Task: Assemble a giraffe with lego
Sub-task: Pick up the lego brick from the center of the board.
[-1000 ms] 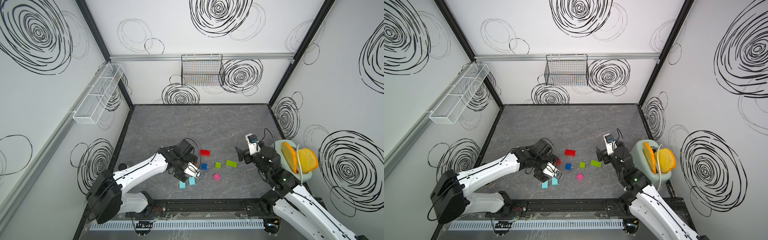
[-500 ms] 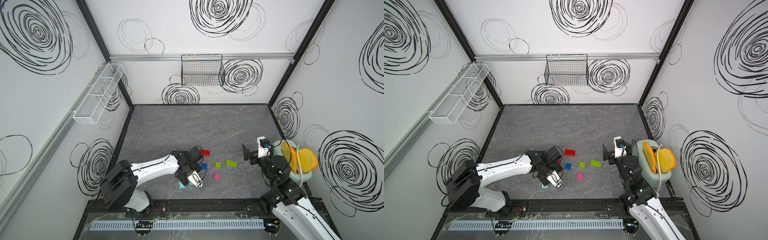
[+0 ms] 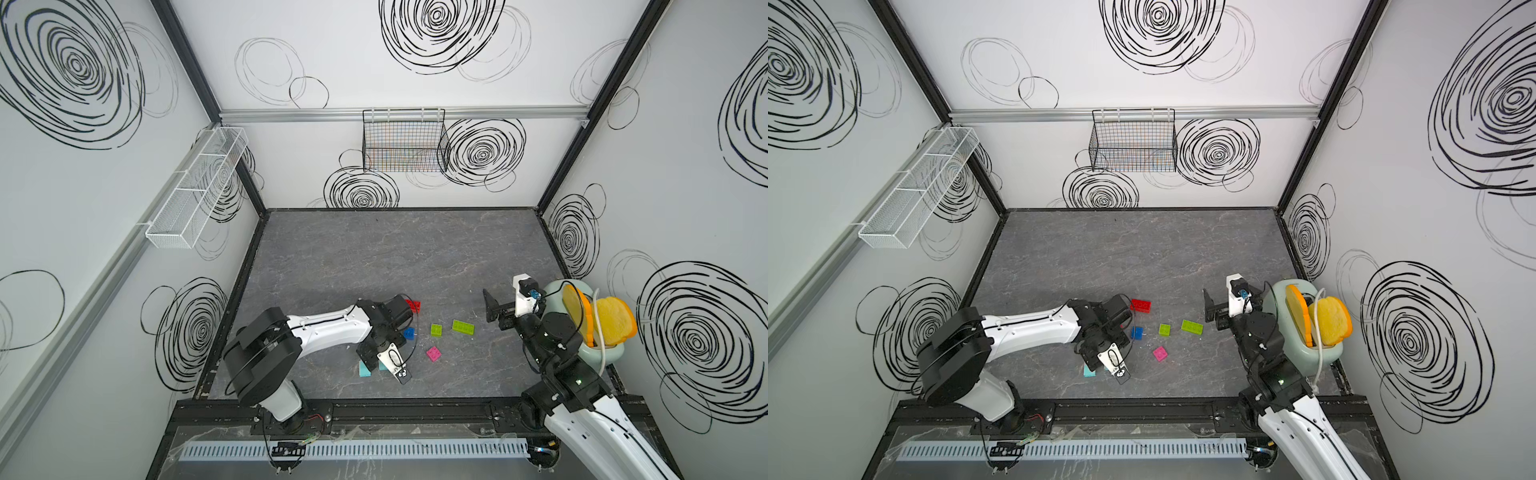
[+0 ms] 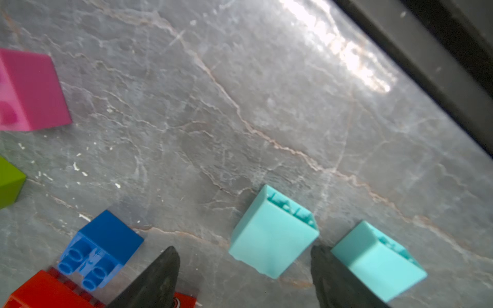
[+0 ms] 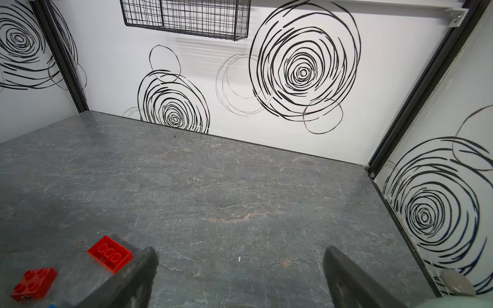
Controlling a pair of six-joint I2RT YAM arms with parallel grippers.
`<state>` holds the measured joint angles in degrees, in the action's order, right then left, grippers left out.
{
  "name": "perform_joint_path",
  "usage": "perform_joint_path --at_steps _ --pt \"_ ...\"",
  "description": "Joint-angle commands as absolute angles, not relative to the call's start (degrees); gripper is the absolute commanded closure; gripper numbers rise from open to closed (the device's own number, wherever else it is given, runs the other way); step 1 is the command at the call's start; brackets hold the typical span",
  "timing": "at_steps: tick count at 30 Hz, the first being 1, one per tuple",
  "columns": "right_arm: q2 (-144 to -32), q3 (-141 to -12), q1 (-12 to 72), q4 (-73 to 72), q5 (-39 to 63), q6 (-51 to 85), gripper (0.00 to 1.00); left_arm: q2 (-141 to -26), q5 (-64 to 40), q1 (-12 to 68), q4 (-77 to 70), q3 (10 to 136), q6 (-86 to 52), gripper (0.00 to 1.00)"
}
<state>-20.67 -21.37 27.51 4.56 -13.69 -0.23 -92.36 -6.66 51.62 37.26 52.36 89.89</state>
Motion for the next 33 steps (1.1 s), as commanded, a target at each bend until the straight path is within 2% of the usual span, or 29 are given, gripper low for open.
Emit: perform_joint_path --at_steps 1,7,14,22,24,29,33 --pt "-19.96 -20.93 27.24 2.92 -13.52 -0.62 0.01 -94.6 -9.4 52.06 36.0 54.96 89.96 0.17" --pt "-20.18 -20.91 27.24 2.91 -13.36 -0.76 0.01 -97.56 -14.06 51.38 37.57 61.33 84.1 0.17" --pt "-20.44 -20.73 27.16 2.64 -13.05 -0.95 0.01 -95.06 -11.34 50.38 38.1 57.26 85.4 0.19" --pt "-20.76 -20.73 27.16 2.79 -12.85 -0.88 0.01 -96.47 -12.97 49.13 34.71 57.05 79.19 0.2" --pt "-20.83 -20.79 27.15 2.9 -12.77 -0.89 0.01 -97.63 -12.6 48.7 34.1 57.54 78.74 0.23" --pt "-21.1 -20.75 27.16 2.8 -12.89 -0.97 0.01 -100.18 -10.83 47.84 36.55 58.52 78.42 0.38" --pt "-21.27 -20.76 27.15 2.83 -13.07 -0.89 0.01 -99.61 -9.98 47.23 35.19 56.49 79.18 0.39"
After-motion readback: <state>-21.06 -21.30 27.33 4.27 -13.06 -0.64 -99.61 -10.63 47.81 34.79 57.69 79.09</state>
